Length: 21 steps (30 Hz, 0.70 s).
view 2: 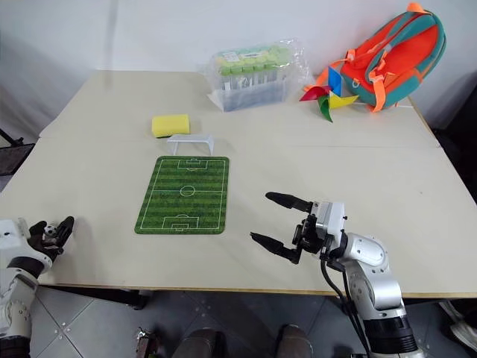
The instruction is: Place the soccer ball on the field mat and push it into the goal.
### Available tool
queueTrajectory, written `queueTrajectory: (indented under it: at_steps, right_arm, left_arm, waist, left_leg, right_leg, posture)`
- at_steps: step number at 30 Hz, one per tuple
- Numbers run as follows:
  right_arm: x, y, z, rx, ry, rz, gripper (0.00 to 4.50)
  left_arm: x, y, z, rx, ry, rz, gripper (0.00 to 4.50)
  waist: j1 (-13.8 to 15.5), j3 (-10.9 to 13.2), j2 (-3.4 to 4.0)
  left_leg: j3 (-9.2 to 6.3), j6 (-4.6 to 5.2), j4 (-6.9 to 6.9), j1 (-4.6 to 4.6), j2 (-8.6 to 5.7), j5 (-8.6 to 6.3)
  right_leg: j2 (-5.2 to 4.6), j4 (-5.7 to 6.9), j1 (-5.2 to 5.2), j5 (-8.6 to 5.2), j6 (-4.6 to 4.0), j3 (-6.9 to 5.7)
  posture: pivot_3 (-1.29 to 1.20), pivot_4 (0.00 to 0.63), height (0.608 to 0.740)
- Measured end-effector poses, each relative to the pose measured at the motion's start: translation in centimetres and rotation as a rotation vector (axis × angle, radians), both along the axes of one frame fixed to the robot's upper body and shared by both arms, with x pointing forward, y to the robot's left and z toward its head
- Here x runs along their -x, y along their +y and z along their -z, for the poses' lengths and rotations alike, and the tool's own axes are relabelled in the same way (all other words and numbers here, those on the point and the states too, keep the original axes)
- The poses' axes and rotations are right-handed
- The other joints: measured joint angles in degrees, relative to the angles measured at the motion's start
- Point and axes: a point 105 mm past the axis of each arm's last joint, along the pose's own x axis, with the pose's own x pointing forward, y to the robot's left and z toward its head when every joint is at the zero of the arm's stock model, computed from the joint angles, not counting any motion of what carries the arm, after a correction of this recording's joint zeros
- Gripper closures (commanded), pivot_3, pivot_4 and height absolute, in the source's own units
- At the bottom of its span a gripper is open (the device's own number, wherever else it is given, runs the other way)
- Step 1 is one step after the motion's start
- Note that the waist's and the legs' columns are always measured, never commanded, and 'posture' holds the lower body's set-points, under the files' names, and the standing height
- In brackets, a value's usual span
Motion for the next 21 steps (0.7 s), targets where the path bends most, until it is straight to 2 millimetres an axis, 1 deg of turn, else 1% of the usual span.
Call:
queueTrajectory:
  at_steps: [4,5,7,9,11,13,14,15,17,19,21]
  right_arm:
    - [0.0,0.0,-0.1,-0.003,-0.004,0.012,0.0]
    - [0.0,0.0,-0.1,-0.003,-0.004,0.014,0.0]
    - [0.0,-0.1,-0.1,-0.004,-0.002,0.018,0.0]
    - [0.0,-0.3,-0.1,0.0,-0.002,0.028,0.0]
    - [0.1,-1.2,0.0,0.041,0.0,0.043,0.0]
    - [0.2,-2.4,-0.3,0.083,-0.011,0.056,0.0]
    - [0.4,-2.9,-0.3,0.108,-0.012,0.053,0.0]
    - [0.5,-3.3,-0.3,0.126,-0.009,0.049,0.0]
    - [0.9,-3.8,-0.1,0.156,0.005,0.027,0.0]
    - [1.4,-4.6,0.8,0.226,0.029,0.006,0.0]
    - [1.3,-5.6,0.9,0.254,0.027,0.03,0.0]
  left_arm:
    - [-0.1,-0.2,0.2,-0.009,0.001,0.025,3.54]
    - [-0.2,-0.2,0.2,-0.008,-0.003,0.031,3.65]
    - [-0.3,-0.6,0.0,-0.004,-0.018,0.072,3.64]
    - [-0.6,-1.8,-0.9,-0.001,-0.072,0.169,3.64]
    - [-1.1,-5.6,-3.7,-0.041,-0.186,0.426,3.64]
    - [-1.3,-9.9,-6.6,-0.137,-0.248,0.721,3.64]
    - [-1.5,-11.7,-7.6,-0.173,-0.257,0.841,3.64]
    - [-1.5,-12.7,-8.1,-0.189,-0.261,0.913,3.64]
    - [-1.6,-14.5,-8.2,-0.195,-0.245,1.043,3.64]
    - [-2.2,-16.8,-6.8,-0.26,-0.168,1.216,3.64]
    - [-3.2,-18.5,-5.1,-0.323,-0.085,1.339,3.64]
  waist:
    - [0.0,0.0,-0.02]
    - [0.0,0.0,-0.02]
    - [0.0,0.0,-0.02]
    - [0.0,0.0,-0.06]
    - [0.7,0.0,-0.13]
    - [1.3,0.0,-0.14]
    - [1.5,0.0,-0.1]
    - [1.5,0.0,-0.07]
    - [1.2,0.0,-0.04]
    - [1.2,0.0,-0.04]
    - [1.4,0.0,-0.05]
  left_leg:
    - [0.16,0.0,0.0,-0.01,0.0,0.0]
    - [0.18,0.0,0.0,0.0,0.0,0.0]
    - [0.23,0.0,0.0,-0.03,0.01,0.0]
    - [0.28,0.0,0.01,-0.08,0.01,0.0]
    - [0.27,0.01,0.08,-0.19,0.02,0.0]
    - [0.31,0.01,0.11,-0.17,0.03,-0.01]
    - [0.33,0.01,0.11,-0.15,0.03,-0.01]
    - [0.35,0.02,0.11,-0.13,0.04,-0.01]
    - [0.45,0.03,0.07,-0.07,0.09,-0.02]
    - [0.51,0.03,0.06,-0.09,0.1,-0.02]
    - [0.57,0.03,0.1,-0.11,0.12,-0.01]
  right_leg:
    - [0.0,0.11,-0.17,0.01,0.0,0.2]
    - [0.01,0.13,-0.19,0.01,0.0,0.23]
    - [0.01,0.16,-0.26,0.01,-0.01,0.27]
    - [0.01,0.18,-0.35,0.02,-0.02,0.32]
    - [0.01,0.17,-0.39,0.04,-0.04,0.32]
    - [0.01,0.15,-0.38,0.07,-0.06,0.34]
    - [0.04,0.16,-0.38,0.07,-0.06,0.36]
    - [0.05,0.15,-0.37,0.07,-0.06,0.38]
    - [0.09,0.16,-0.39,0.07,-0.06,0.46]
    - [0.13,0.15,-0.43,0.07,-0.06,0.47]
    - [0.16,0.15,-0.44,0.1,-0.07,0.51]
  posture:
    - [0.0,0.15,0.74]
    - [0.0,0.15,0.74]
    - [0.0,0.15,0.74]
    - [0.0,0.15,0.74]
    - [0.0,0.15,0.74]
    - [0.0,0.15,0.74]
    - [0.0,0.15,0.74]
    - [0.0,0.15,0.74]
    - [0.0,0.15,0.74]
    - [0.0,0.15,0.74]
    - [0.0,0.15,0.74]
